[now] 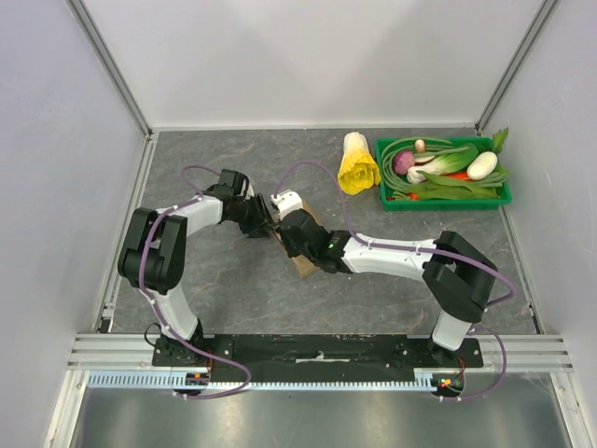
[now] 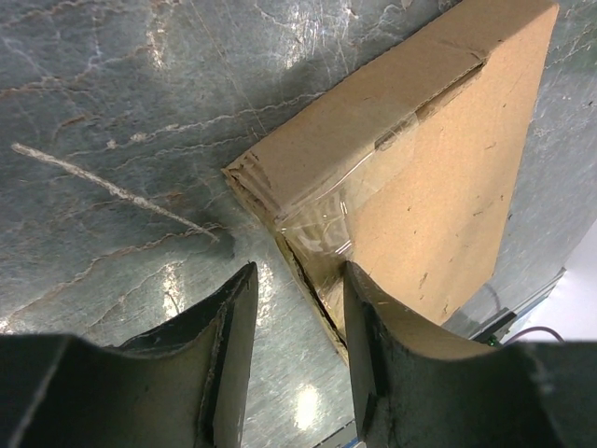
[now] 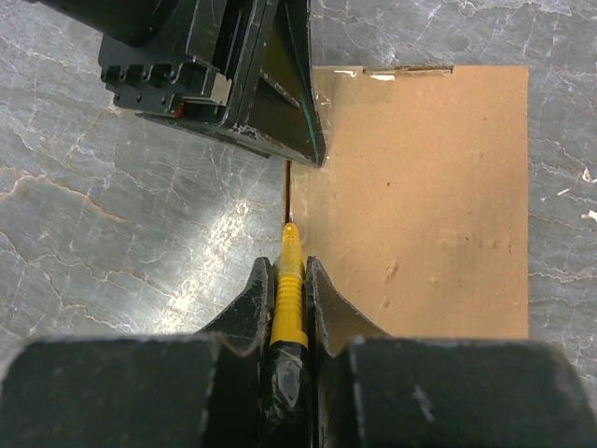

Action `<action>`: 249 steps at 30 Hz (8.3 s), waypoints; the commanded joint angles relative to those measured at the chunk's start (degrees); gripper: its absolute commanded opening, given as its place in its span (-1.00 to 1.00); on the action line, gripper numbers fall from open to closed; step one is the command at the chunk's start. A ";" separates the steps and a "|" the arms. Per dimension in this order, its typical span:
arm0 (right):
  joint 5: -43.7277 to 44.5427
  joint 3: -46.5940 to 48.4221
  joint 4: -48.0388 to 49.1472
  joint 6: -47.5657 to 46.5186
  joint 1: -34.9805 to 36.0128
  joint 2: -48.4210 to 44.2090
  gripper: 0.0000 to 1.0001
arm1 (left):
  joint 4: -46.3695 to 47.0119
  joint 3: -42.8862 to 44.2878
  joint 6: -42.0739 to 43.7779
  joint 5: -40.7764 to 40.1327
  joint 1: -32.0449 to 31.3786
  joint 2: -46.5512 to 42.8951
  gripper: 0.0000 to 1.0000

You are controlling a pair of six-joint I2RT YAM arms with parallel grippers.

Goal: Unpack the express box

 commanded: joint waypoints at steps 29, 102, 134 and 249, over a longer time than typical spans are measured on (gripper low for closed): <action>-3.66 -1.39 -17.51 -1.16 1.64 -6.59 -1.00 | -5.97 4.16 1.69 -11.17 0.11 4.86 -0.10; 7.76 -3.85 -18.05 3.23 3.13 -23.39 -1.00 | -7.38 9.35 3.36 -5.64 0.02 2.32 0.00; 8.62 -9.56 -16.37 11.58 3.13 -14.50 -1.00 | 4.40 5.41 -2.96 -0.89 -1.47 1.19 0.28; 13.30 -13.08 -15.50 18.70 -13.30 -23.48 -1.00 | 5.02 4.16 -2.53 20.91 0.81 13.82 -0.54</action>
